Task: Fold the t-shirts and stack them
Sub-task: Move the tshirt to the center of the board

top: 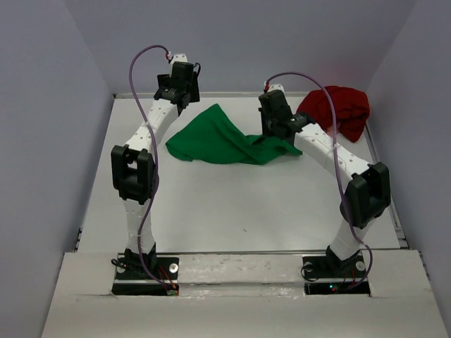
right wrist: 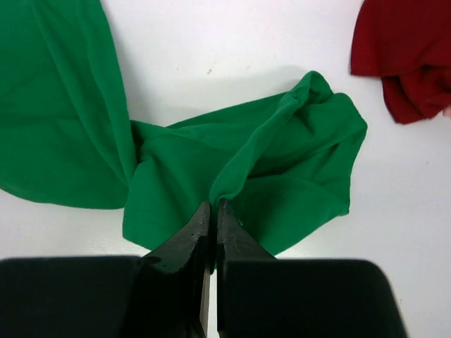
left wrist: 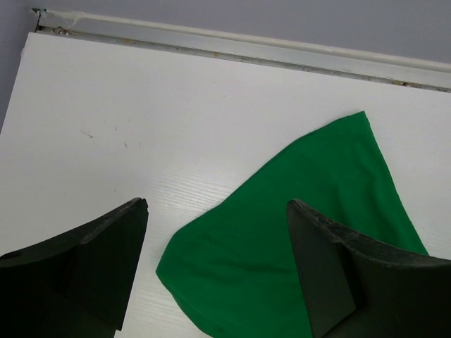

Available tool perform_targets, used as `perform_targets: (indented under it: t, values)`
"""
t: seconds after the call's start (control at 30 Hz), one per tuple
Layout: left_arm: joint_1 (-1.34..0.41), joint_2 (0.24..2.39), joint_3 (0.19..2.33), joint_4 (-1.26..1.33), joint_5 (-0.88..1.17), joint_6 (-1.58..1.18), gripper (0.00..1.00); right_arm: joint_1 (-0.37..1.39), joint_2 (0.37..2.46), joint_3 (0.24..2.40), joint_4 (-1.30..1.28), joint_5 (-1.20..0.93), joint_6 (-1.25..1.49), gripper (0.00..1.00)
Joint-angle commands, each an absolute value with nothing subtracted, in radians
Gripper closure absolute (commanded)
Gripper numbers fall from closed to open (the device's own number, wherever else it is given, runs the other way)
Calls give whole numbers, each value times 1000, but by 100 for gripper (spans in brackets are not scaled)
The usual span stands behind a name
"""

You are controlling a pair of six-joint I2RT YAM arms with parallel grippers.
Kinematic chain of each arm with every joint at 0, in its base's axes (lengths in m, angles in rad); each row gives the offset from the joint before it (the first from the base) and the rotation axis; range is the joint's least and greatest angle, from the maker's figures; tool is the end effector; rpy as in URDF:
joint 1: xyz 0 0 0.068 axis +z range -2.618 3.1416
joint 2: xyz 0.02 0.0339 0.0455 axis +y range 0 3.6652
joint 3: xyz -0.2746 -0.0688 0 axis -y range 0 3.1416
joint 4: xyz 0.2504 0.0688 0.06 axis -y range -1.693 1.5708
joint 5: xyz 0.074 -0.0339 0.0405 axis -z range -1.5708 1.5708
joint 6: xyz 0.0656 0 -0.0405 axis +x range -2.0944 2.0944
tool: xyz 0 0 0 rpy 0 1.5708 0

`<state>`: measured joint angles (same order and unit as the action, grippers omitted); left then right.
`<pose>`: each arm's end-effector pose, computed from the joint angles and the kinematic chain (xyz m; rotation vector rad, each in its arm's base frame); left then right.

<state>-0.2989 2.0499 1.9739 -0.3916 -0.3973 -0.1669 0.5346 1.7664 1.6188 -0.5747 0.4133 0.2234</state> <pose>0.5053 -0.1291 0.3374 -0.1145 1.9978 0.1070 0.3838 0.1967 0.3167 -0.1359 2.2177 -0.0612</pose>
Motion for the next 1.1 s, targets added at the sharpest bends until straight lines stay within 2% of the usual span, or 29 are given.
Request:
perform_targets:
  t: [0.0, 0.07, 0.13, 0.17, 0.2, 0.23, 0.3, 0.37, 0.47, 0.57, 0.63, 0.73, 0.8, 0.93, 0.97, 1.07]
  values:
    - [-313, 1971, 1963, -383, -411, -172, 11, 578, 1718, 1556, -630, 488, 319, 99]
    - [-314, 1960, 1963, -380, -413, -163, 11, 606, 1692, 1487, -632, 502, 336, 93]
    - [-314, 1956, 1965, -377, -411, -156, 11, 650, 1669, 1433, -643, 535, 380, 77]
    - [-314, 1954, 1968, -377, -413, -153, 11, 667, 1643, 1383, -649, 540, 402, 68]
    - [-314, 1953, 1968, -374, -413, -152, 11, 717, 1628, 1361, -660, 551, 422, 53]
    - [-314, 1954, 1971, -373, -411, -150, 11, 748, 1600, 1321, -663, 567, 458, 46]
    - [-314, 1962, 1977, -371, -410, -149, 11, 829, 1571, 1290, -675, 638, 511, 22]
    - [-314, 1968, 1980, -368, -408, -147, 11, 839, 1554, 1261, -675, 655, 535, 17]
    - [-314, 1996, 2012, -371, -399, -155, 11, 839, 1574, 1281, -657, 707, 480, 15]
    - [-327, 2022, 2040, -383, -393, -153, 11, 839, 1614, 1338, -686, 695, 474, 19]
    - [-336, 2025, 2036, -380, -411, -143, 11, 839, 1573, 1284, -648, 614, 530, 24]
    - [-337, 2032, 2032, -371, -413, -140, 11, 830, 1528, 1156, -534, 597, 543, 39]
    - [-337, 2040, 2040, -376, -407, -144, 11, 787, 1552, 1152, -534, 572, 535, 53]
    - [-337, 2043, 2036, -364, -402, -149, 11, 753, 1588, 1144, -502, 534, 519, 65]
    - [-339, 2049, 2042, -362, -402, -141, 11, 736, 1591, 1140, -488, 517, 506, 65]
    - [-333, 2117, 2146, -412, -361, -98, 10, 713, 1606, 1147, -468, 480, 477, 56]
